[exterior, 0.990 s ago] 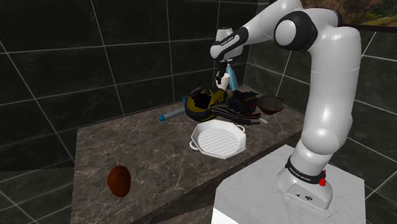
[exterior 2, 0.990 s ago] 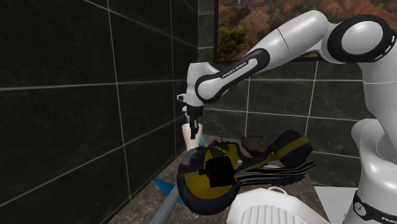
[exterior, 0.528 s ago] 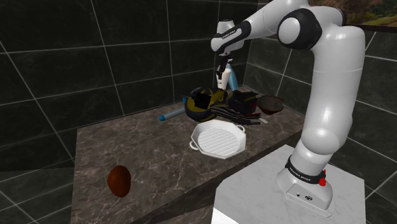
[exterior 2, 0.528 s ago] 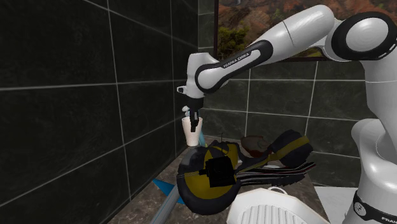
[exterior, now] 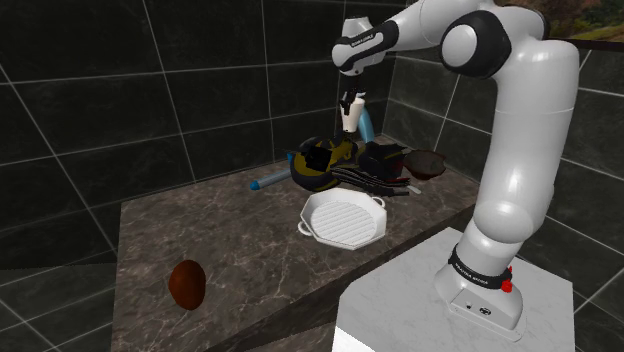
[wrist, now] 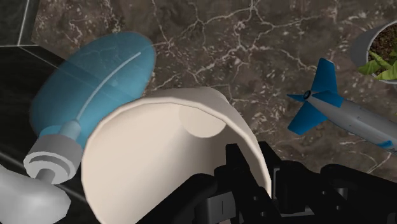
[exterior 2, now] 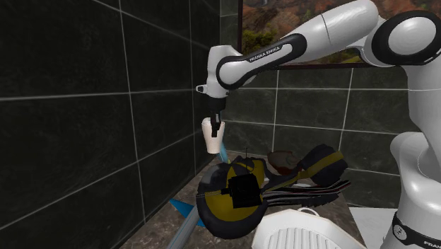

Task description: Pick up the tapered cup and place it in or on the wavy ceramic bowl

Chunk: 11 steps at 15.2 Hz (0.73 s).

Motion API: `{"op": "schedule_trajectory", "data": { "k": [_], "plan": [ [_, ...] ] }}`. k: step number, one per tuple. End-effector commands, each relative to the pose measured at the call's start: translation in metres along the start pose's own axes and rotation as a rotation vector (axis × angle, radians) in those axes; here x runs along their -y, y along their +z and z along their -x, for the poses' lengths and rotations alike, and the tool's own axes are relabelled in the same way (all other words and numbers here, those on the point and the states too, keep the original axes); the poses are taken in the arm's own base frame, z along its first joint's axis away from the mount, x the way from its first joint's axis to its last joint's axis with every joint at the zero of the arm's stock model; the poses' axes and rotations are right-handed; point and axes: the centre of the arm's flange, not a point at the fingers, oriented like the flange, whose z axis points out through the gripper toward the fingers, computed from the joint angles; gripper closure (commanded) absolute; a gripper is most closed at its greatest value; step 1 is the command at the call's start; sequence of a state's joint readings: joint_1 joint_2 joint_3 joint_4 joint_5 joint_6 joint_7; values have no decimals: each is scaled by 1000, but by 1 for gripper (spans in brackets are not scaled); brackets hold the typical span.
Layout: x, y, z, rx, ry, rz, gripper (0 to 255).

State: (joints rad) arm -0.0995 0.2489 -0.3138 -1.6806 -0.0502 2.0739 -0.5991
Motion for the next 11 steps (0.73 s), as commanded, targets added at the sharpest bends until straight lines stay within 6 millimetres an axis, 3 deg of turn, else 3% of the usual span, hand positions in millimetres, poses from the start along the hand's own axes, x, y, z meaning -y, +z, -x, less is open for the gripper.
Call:
{"op": "schedule_trajectory", "data": {
  "k": [1,6,11],
  "plan": [
    [-1,-11,-1,0,0,0,255],
    [-6,-35,-2,0,0,0,255],
    [0,-47,63,0,0,0,255]
  ]
}}
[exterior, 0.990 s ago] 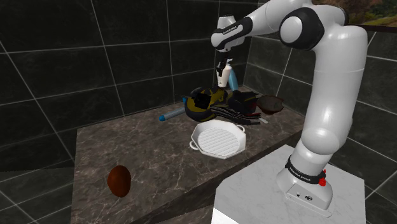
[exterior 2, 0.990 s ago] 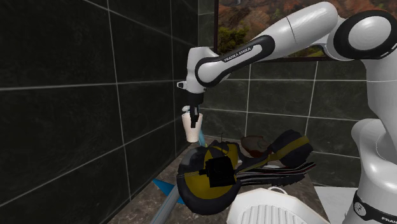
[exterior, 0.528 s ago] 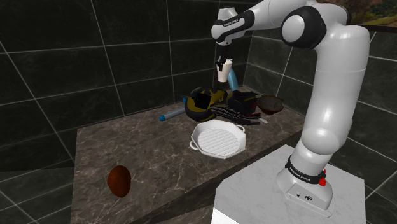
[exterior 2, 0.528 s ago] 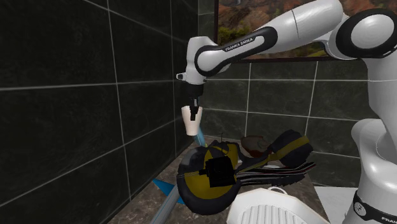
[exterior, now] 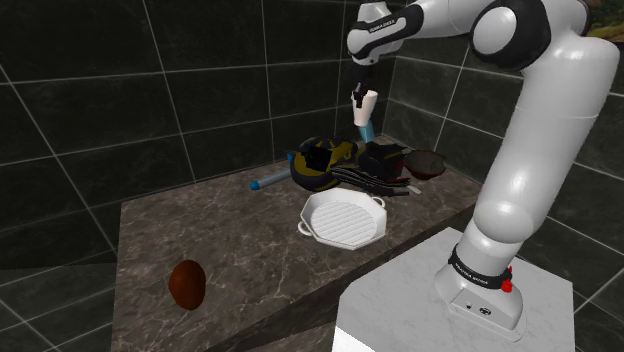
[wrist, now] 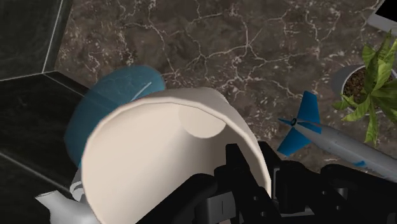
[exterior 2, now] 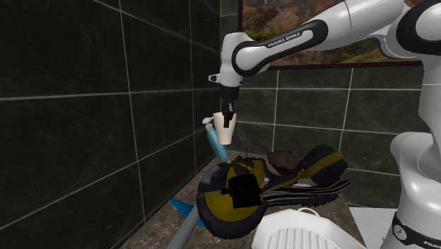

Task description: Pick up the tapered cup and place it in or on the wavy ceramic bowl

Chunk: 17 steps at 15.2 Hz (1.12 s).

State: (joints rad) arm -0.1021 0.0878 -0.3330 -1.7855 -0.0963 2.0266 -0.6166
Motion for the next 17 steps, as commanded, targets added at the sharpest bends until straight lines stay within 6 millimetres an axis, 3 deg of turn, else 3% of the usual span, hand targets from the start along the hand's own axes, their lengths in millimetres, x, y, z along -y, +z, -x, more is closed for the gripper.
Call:
{"op": "schedule_trajectory", "data": {
  "k": [1,17],
  "plan": [
    [4,-6,27,-1,-1,0,255],
    [21,-45,234,-1,-1,0,255]
  ]
}}
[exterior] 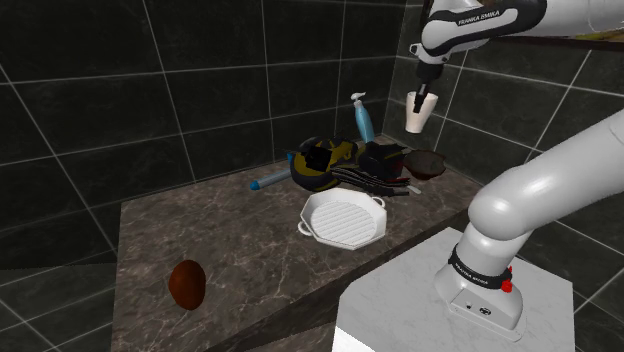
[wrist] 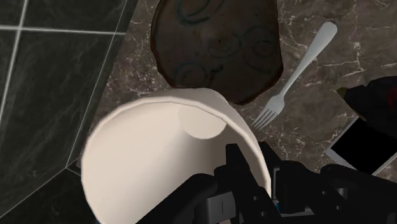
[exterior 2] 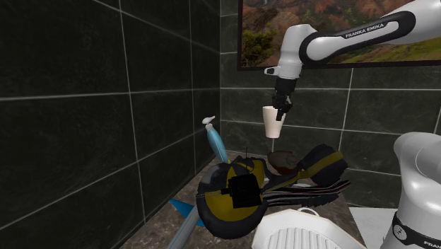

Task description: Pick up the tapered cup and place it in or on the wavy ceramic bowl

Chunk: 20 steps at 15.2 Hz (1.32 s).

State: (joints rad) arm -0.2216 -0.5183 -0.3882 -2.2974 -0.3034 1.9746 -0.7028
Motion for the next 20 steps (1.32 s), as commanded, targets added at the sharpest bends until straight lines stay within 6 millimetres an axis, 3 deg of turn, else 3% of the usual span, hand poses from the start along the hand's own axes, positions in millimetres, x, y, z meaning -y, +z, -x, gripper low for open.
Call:
{"op": "schedule_trajectory", "data": {
  "k": [1,4,20],
  "plan": [
    [2,-3,28,0,-1,0,255],
    [5,-10,65,0,-1,0,255],
    [21,73,69,0,-1,0,255]
  ]
}}
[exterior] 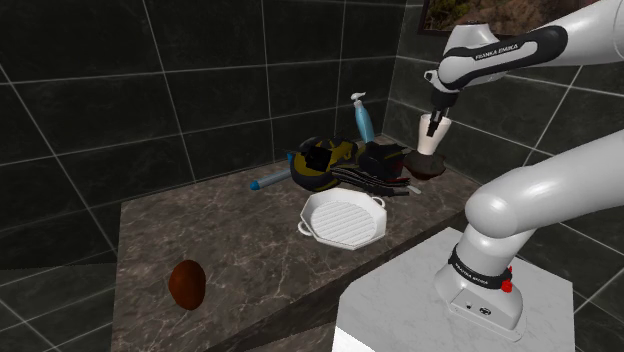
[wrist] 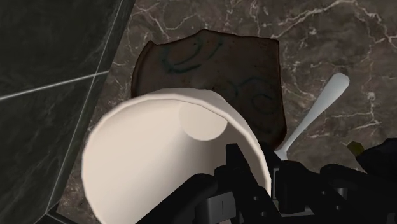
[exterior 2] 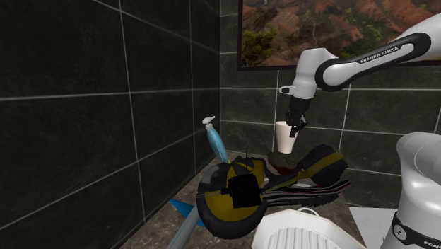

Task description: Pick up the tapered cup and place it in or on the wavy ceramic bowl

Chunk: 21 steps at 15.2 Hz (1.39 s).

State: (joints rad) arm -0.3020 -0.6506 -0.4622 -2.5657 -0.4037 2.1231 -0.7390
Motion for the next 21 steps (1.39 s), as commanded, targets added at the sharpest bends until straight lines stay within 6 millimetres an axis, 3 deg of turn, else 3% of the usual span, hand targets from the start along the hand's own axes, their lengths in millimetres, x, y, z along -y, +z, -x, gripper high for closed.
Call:
{"op": "schedule_trajectory", "data": {
  "k": [1,4,12,13,18,21],
  "plan": [
    [2,11,1,-1,0,1,255],
    [5,28,2,-1,0,1,255],
    [5,28,2,-1,0,1,255],
    [5,28,2,-1,0,1,0],
    [5,28,2,-1,0,1,0],
    [5,-12,2,-1,0,1,0]
  ]
}}
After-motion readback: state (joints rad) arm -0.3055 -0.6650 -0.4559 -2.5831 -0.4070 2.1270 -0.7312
